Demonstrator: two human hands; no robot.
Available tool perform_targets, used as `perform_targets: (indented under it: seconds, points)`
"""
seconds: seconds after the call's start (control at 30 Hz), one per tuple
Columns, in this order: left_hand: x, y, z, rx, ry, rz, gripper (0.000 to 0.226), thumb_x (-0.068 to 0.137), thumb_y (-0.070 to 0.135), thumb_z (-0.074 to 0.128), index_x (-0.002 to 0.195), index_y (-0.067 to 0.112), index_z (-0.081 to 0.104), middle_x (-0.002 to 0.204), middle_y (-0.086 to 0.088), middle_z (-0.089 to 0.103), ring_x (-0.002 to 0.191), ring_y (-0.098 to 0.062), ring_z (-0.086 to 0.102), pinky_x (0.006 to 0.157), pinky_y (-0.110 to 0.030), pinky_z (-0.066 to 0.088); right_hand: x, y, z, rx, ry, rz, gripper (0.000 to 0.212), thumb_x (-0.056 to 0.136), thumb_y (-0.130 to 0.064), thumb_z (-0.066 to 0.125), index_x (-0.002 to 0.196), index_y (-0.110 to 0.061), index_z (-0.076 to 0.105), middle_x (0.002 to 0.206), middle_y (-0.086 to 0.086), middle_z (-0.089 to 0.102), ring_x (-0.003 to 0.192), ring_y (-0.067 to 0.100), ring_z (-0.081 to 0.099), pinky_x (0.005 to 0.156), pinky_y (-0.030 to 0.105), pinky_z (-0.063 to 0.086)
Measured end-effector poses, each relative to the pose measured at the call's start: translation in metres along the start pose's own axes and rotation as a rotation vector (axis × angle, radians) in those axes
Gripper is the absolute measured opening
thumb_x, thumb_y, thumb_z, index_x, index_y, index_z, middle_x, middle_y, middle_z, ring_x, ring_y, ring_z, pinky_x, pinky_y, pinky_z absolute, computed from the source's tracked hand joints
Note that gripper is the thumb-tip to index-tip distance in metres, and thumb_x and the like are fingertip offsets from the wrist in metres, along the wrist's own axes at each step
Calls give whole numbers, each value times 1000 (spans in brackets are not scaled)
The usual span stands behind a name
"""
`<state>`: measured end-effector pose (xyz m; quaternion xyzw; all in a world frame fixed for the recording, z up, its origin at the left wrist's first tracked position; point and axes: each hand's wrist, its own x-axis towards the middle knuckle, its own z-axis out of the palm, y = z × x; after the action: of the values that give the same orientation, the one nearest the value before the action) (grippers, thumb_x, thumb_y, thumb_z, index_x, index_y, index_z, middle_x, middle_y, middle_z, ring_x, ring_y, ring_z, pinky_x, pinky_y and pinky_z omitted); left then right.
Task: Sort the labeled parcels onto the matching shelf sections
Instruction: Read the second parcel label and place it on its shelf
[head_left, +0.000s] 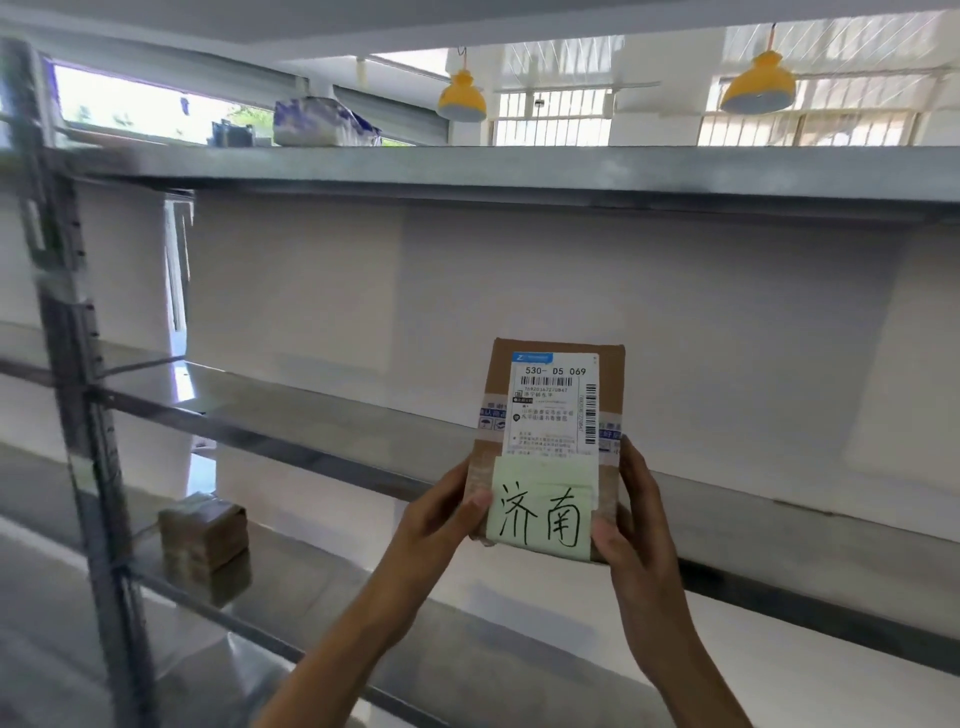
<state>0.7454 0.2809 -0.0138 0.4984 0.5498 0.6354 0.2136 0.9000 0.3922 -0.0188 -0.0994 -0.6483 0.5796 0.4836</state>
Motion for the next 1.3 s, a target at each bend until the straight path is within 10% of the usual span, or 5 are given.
perform_targets:
  seconds: [0.27,0.87,1.3]
  points:
    - [-24,1,-106,30,84,13,38,89,35,43,125,29,54,108,11,71,101,-7,66,78,-18,54,8,20,111,-11,-115,-26,91,62,-45,63,143,-44,24,141,-13,46,111,-1,61,72,27,58]
    - [-62,-25,-323,107,157,24,22,92,26,44,107,32,59,98,17,73,96,-8,69,79,-28,58,7,86,322,-132,-134,-23,70,63,-51,61,117,-77,27,114,-51,49,105,-9,61,80,35,59]
    - [14,-40,-405,61,149,-1,34,89,15,56,123,15,54,115,-3,69,105,-19,66,81,-32,58,92,108,380,-3,-162,-62,76,60,-43,63,130,-49,34,141,-5,45,106,-6,62,66,23,58]
